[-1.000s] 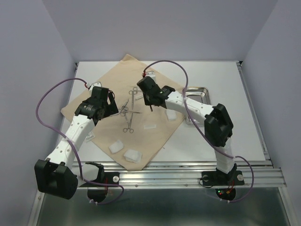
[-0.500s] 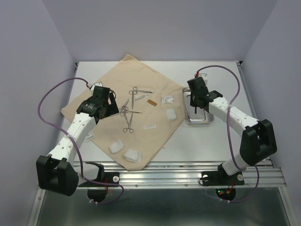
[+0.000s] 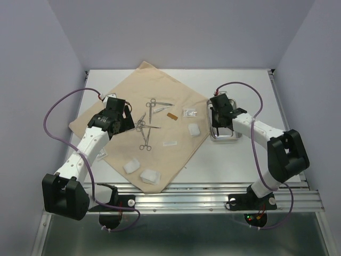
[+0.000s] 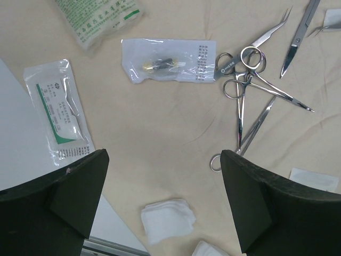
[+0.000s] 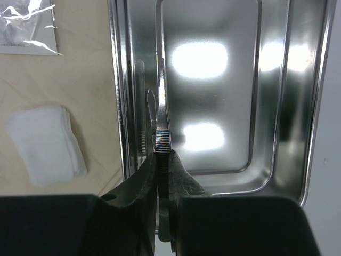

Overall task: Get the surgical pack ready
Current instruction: Place the medical item in the container, then pick up the medical item from the surgical kit.

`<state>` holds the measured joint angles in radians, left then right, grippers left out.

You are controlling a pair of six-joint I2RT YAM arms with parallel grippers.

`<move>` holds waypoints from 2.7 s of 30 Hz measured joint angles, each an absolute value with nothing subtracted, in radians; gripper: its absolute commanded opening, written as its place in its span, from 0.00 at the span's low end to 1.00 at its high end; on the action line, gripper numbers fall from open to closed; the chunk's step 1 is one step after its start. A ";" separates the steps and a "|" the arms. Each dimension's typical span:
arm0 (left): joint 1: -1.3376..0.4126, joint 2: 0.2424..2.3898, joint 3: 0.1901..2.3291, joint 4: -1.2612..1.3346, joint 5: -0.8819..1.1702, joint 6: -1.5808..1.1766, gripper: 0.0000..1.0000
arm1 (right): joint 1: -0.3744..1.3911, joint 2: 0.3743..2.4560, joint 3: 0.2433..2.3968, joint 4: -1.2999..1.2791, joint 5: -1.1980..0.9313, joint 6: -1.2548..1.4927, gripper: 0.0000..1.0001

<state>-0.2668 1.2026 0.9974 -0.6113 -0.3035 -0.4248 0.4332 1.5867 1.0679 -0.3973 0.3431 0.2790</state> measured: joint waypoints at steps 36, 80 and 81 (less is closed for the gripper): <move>-0.266 1.203 1.019 -0.632 -0.281 -0.438 0.99 | 0.881 1.919 1.543 -0.465 0.379 0.399 0.39; -0.044 1.168 1.168 -0.722 -0.241 -0.517 0.99 | 1.021 2.394 1.996 -0.572 0.461 0.652 0.01; -0.044 1.168 1.168 -0.722 -0.236 -0.517 0.99 | 1.022 2.391 1.991 -0.572 0.465 0.651 0.01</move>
